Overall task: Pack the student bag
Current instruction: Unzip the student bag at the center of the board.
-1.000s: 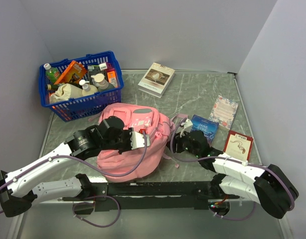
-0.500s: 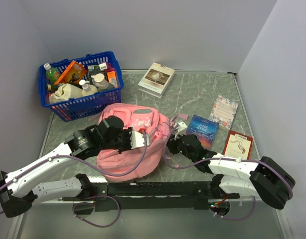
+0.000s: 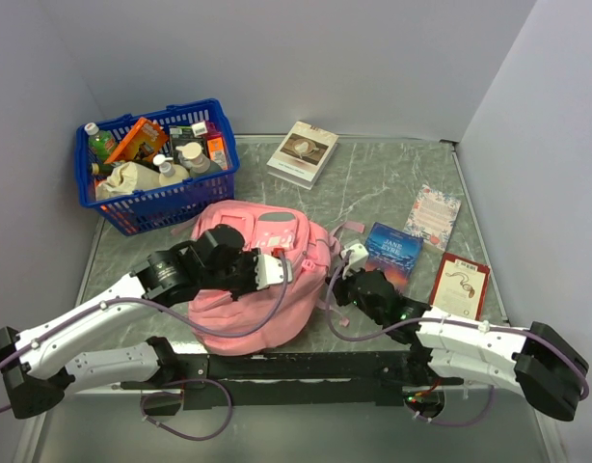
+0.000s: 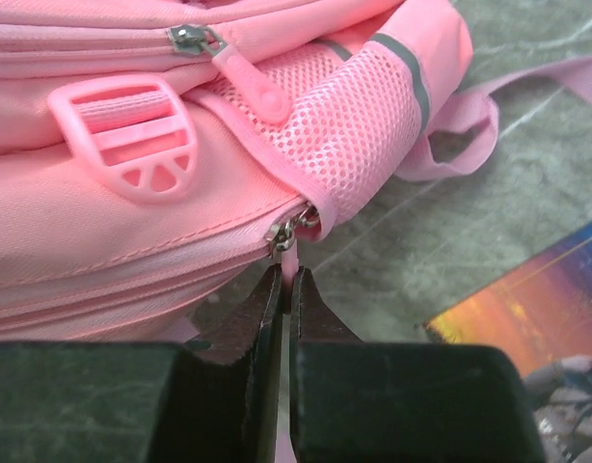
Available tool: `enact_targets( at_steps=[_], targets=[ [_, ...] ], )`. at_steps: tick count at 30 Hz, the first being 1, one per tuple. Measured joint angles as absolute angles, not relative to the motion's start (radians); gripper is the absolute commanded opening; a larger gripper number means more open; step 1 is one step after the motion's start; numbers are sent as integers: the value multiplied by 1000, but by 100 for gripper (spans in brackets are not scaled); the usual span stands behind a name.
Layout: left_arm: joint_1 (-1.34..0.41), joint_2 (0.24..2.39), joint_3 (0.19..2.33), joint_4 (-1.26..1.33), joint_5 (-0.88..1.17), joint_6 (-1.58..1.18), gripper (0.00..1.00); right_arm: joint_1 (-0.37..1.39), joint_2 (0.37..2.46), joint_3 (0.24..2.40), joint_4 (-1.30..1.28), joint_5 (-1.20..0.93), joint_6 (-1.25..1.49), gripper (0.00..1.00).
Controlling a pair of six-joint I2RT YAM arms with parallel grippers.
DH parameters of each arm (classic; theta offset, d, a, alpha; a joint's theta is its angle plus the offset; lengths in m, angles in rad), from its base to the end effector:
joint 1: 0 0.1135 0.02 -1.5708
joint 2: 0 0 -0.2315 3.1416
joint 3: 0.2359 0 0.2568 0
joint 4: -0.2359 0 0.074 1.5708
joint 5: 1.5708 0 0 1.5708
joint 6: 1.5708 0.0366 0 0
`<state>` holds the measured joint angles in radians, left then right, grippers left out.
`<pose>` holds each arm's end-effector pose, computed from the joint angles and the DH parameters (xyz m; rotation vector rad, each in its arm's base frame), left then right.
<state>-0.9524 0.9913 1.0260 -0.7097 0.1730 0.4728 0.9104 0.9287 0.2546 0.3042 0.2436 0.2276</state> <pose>0.1262 -0.1883 0.3071 1.5564 1.6565 -0.4505 0.1395 0.1652 0.1503 -0.5009 1.9000 0.5205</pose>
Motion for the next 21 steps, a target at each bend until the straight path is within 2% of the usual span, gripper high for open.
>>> enact_targets(
  at_steps=[13,21],
  targets=[
    [-952,1139,1028,-746,317,356,1,1107,764,257,12,399,364,0],
    [-950,1216,1028,-738,371,237,1,1216,754,257,-84,487,408,0]
  ],
)
